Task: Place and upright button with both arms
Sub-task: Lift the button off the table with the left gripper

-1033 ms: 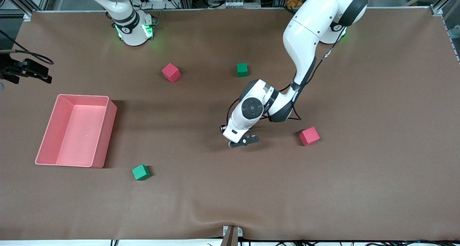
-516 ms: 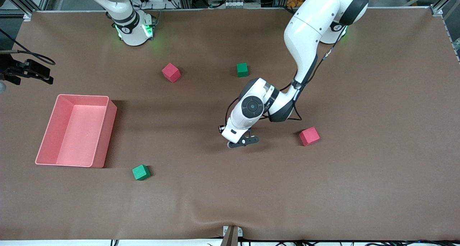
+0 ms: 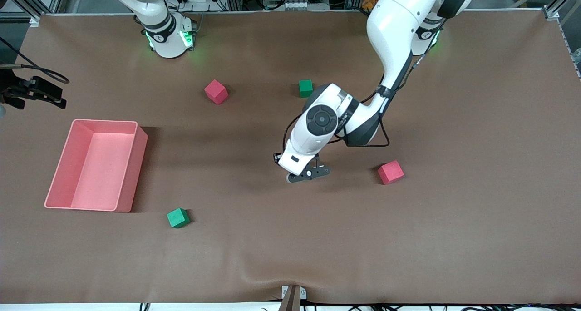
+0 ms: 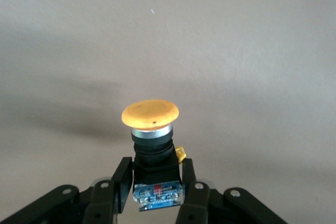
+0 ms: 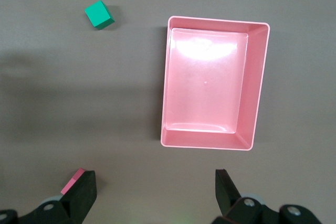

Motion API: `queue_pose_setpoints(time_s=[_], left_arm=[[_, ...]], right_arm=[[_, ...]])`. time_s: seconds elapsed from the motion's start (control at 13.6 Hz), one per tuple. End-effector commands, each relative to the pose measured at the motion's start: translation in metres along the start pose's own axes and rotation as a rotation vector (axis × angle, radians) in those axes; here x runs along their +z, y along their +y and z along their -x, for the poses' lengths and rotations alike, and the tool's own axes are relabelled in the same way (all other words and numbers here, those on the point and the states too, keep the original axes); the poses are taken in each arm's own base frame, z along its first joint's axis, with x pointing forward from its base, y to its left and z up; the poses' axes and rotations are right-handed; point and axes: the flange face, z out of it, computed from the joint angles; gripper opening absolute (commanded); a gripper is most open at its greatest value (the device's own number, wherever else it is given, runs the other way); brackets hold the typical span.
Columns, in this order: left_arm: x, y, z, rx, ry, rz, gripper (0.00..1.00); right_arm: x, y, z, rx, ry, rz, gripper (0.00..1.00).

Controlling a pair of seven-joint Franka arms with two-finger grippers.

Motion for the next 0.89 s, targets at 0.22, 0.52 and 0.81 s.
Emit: queue_pose_setpoints(time_s=[0.22, 0.52, 0.81], left_arm=[[-0.002, 0.024, 0.055, -0.066, 0.22, -0.138, 0.22], [0.012, 0.042, 0.092, -0.177, 0.402, -0.153, 0.14], [0.025, 0.044, 0.116, -0.191, 0.499, -0.222, 0.18]], right_arm=[[0.004, -0.007, -0.003, -0.021, -0.001, -0.028, 1.0], [-0.003, -0.001, -0.002, -0.007, 0.02, -0.059, 1.0], [-0.004, 0.01, -0.002, 0.019, 0.032, -0.101, 1.0]])
